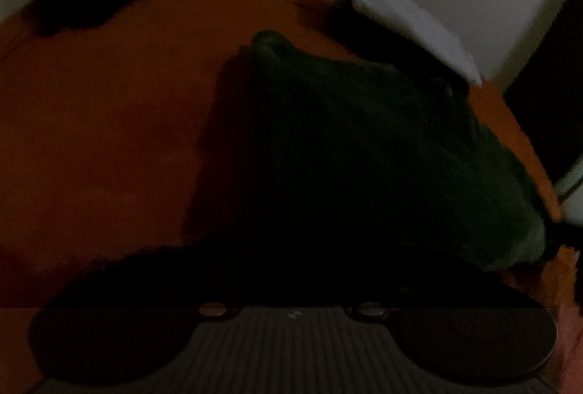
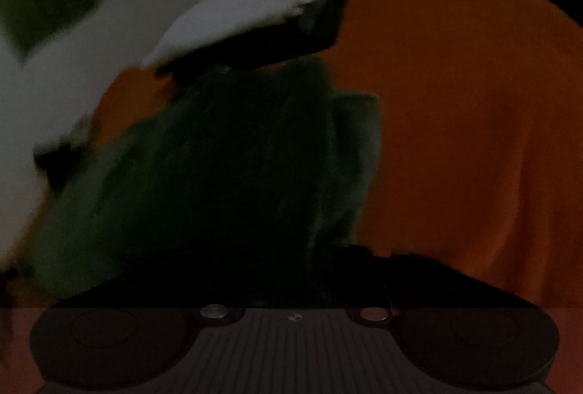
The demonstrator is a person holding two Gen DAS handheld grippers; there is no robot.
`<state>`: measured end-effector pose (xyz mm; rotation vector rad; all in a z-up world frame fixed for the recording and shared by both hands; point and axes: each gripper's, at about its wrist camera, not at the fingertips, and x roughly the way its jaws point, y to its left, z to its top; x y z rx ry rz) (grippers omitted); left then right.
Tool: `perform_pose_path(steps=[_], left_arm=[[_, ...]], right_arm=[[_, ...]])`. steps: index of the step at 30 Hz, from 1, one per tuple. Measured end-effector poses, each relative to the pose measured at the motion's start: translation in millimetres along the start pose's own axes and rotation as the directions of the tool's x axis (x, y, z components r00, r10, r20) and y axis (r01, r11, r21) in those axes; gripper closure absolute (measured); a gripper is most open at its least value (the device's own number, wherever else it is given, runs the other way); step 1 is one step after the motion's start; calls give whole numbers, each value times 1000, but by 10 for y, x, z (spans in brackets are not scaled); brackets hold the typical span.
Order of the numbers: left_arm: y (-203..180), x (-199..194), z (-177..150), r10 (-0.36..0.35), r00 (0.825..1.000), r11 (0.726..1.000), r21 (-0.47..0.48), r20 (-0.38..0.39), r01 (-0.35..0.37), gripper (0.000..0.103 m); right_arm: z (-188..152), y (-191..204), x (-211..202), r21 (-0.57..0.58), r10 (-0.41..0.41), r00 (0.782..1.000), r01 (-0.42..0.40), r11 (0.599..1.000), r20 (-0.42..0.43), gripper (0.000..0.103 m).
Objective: Fold clothes
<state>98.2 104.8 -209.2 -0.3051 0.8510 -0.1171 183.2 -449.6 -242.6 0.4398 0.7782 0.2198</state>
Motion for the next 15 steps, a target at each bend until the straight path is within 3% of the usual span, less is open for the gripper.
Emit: perform_pose_path(steps=[3, 5, 10, 13, 14, 15], left_arm=[[55, -281, -38, -2, 999, 995, -97, 50, 7, 90], [62, -403, -82, 12, 998, 994, -111, 55, -6, 90], [166, -185, -319, 41, 999, 995, -93, -23, -43, 89], [157, -211, -336, 71, 997, 997, -31, -10, -71, 74], [142, -254, -318, 97, 995, 995, -11, 1, -97, 62], [120, -330, -278, 132, 991, 991, -4, 28, -132, 49]], right_arm=[[38, 17, -355, 78, 14, 994, -23, 997, 107, 93], [8, 16, -591, 89, 20, 986, -36, 995, 168, 93], [-341, -229, -337, 195, -14, 996, -3, 981, 87, 94], [-376, -114, -289, 101, -24, 996, 16, 995, 84, 90], [-352, -50, -318, 66, -44, 995, 38, 997, 91, 86], [-306, 27, -375, 31, -75, 992, 72, 997, 103, 74]])
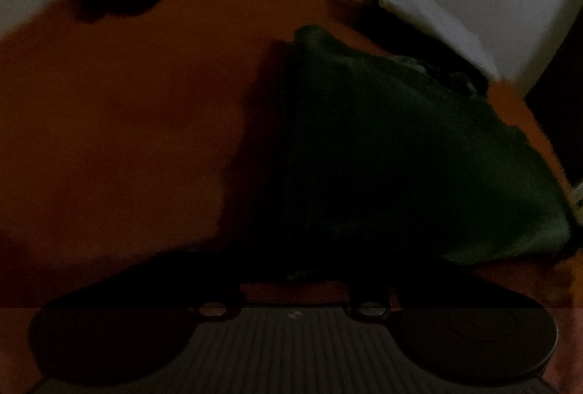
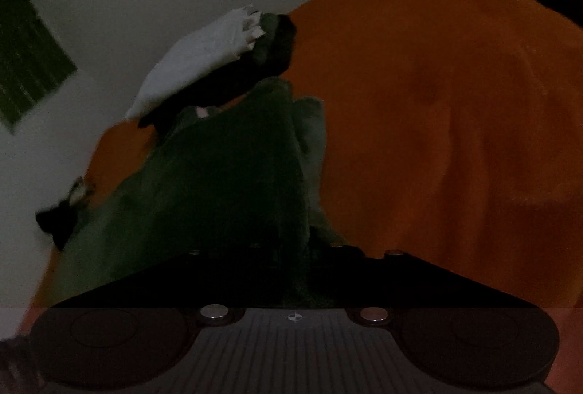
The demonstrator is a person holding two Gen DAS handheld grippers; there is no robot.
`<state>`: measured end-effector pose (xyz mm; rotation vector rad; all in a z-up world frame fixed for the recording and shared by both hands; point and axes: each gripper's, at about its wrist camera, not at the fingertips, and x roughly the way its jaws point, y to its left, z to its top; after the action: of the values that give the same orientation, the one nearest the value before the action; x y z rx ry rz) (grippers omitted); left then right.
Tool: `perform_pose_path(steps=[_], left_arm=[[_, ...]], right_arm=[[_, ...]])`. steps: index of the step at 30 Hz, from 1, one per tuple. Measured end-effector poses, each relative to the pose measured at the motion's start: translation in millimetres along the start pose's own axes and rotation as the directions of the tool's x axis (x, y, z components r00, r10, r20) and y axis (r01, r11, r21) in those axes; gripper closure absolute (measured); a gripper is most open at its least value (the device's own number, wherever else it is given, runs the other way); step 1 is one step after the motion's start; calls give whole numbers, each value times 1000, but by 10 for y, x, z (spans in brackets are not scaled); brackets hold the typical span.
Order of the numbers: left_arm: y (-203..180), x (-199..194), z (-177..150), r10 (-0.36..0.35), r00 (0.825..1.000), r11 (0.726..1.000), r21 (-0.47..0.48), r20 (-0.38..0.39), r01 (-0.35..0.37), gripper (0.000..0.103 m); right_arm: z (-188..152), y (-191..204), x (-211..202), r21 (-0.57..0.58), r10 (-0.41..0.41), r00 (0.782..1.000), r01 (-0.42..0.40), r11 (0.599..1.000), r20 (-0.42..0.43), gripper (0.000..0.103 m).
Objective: Fold clothes
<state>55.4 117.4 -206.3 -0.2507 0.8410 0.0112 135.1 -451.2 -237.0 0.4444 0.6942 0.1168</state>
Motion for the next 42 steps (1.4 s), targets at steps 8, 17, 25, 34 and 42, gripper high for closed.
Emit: perform_pose_path(steps=[8, 17, 25, 34, 42], left_arm=[[-1005, -349, 428, -146, 970, 944, 320, 195, 77, 23], [-2120, 804, -86, -79, 993, 881, 472, 85, 30, 44], [-1514, 670, -100, -44, 979, 897, 440, 198, -48, 43], [-882, 488, -124, -81, 976, 918, 395, 201, -5, 36], [-672, 449, -90, -24, 980, 948, 316, 197, -40, 23]], right_arm=[[85, 977, -413, -318, 37, 990, 9, 948, 137, 57], [-651, 1841, 393, -432, -17, 999, 33, 901, 40, 81], [-650, 1576, 199, -425, 4, 997, 27, 905, 72, 85], [-447, 983, -81, -309, -37, 994, 66, 949, 98, 85], [-398, 914, -16, -294, -43, 998, 56, 954, 50, 81]])
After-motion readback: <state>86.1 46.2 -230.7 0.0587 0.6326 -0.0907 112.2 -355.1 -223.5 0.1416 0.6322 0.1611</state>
